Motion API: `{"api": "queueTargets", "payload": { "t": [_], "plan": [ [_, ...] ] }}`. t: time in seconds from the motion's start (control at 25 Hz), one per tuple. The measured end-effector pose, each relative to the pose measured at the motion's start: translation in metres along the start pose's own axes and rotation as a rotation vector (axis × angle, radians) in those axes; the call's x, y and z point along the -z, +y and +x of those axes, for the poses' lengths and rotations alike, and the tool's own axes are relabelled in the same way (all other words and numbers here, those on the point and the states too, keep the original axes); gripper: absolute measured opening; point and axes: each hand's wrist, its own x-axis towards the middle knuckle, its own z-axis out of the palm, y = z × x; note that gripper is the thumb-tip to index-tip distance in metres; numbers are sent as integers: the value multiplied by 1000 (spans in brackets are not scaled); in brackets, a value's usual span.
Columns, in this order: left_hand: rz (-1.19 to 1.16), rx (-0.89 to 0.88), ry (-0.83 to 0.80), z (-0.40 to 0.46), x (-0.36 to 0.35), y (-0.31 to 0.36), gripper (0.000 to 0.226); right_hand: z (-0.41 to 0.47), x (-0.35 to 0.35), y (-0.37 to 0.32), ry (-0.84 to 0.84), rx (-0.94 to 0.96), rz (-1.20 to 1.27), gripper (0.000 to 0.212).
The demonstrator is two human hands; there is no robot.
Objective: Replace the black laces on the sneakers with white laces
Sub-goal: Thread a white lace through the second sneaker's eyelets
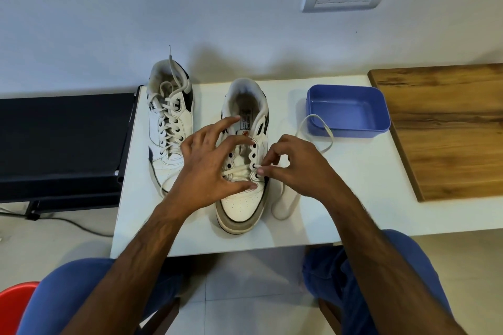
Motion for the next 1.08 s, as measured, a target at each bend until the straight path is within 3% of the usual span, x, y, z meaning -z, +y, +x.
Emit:
{"api": "queueTargets", "payload": {
  "t": [0.08,0.12,0.16,0.28,0.32,0.36,0.4,0.48,0.52,0.6,0.76,0.88,1.08],
  "plan": [
    [5,-4,4,0,0,0,82,3,0,1,11,34,54,11],
    [6,-7,3,0,0,0,82,4,3,3,47,29,193,10],
    [6,-11,4,0,0,0,83,3,12,5,115,1,426,11],
    [6,-18,10,-1,-1,-2,83,-6,49,10,349,-46,1437,17],
    [2,-17,13,-1,-1,-2,82,-8,54,11,393,-74,1576,22],
    [-6,-12,15,-1,-1,-2,82,-8,54,10,431,-133,1479,27],
    [-16,-6,15,-1,-2,-1,82,-6,48,7,430,-193,1149,27],
    [-35,0,14,-1,-2,0,81,-3,25,-1,212,-208,400,30],
    [-38,3,15,-1,-2,1,81,-1,15,-4,56,-201,205,35],
    [-40,9,13,-1,-2,1,82,0,2,-9,-113,-154,144,37],
    [-47,4,7,-1,-2,-1,81,1,-6,-6,-77,-85,14,21],
    [-37,-1,2,-2,-3,-1,82,5,-5,-2,1,-21,221,18],
    [-42,-4,4,-3,-4,-2,81,-2,47,13,408,-39,1480,13]
  ]
}}
